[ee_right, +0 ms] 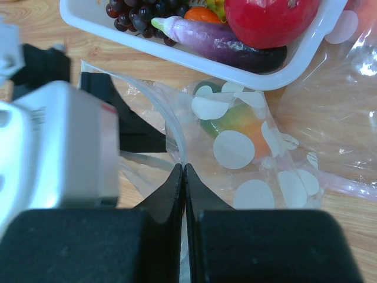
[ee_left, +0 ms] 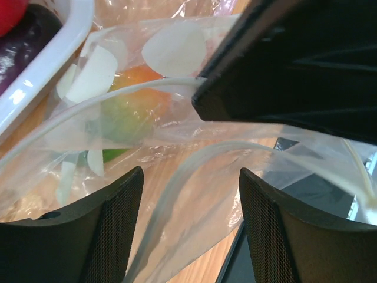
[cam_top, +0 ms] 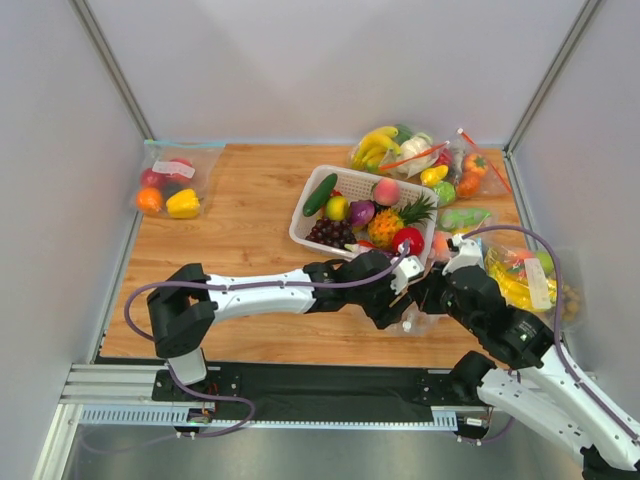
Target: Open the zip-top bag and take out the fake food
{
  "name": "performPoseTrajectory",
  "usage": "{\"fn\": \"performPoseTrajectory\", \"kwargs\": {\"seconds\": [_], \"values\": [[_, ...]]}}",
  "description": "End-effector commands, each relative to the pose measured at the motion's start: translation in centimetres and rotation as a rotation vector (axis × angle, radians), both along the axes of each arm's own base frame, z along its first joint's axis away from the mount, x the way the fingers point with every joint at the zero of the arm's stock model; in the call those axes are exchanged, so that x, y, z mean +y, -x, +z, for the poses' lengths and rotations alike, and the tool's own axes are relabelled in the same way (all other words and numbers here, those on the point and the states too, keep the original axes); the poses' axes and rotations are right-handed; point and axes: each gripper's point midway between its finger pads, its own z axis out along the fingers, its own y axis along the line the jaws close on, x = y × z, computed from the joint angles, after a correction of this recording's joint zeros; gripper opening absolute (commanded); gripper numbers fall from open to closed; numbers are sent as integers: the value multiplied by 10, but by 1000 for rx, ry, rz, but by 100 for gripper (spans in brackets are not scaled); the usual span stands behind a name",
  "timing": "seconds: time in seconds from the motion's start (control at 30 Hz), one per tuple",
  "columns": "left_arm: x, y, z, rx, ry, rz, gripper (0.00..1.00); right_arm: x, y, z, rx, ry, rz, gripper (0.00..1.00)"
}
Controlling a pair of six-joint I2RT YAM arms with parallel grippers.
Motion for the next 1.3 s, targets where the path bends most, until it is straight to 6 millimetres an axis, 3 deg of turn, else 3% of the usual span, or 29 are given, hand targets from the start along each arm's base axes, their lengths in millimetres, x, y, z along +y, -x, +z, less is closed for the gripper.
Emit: {"fn": "performPoseTrajectory", "kwargs": {"seconds": [0.0, 0.17, 0.33, 0.53, 0.67, 0.9, 1.27], "values": [[-28, -6, 32, -5, 123, 3, 72, -4, -1, 19, -49, -28, -21, 0], [-34, 20, 56, 70, 236, -127, 73, -12, 3, 16, -43, -16, -38, 0], [-13, 42, 74, 112, 252, -211, 75, -15, 5, 16, -42, -9, -41, 0], [3, 38, 99, 163, 307, -201, 76, -13, 7, 13, -33, -20, -37, 0], [9, 16, 112, 148, 346, -129, 76, -16, 8, 15, -38, -25, -44, 0], [-4, -11, 93, 106, 292, -46, 73, -18, 9, 15, -37, -17, -45, 0], [-9, -17, 55, 109, 224, 16, 67, -16, 10, 14, -32, -21, -40, 0]]}}
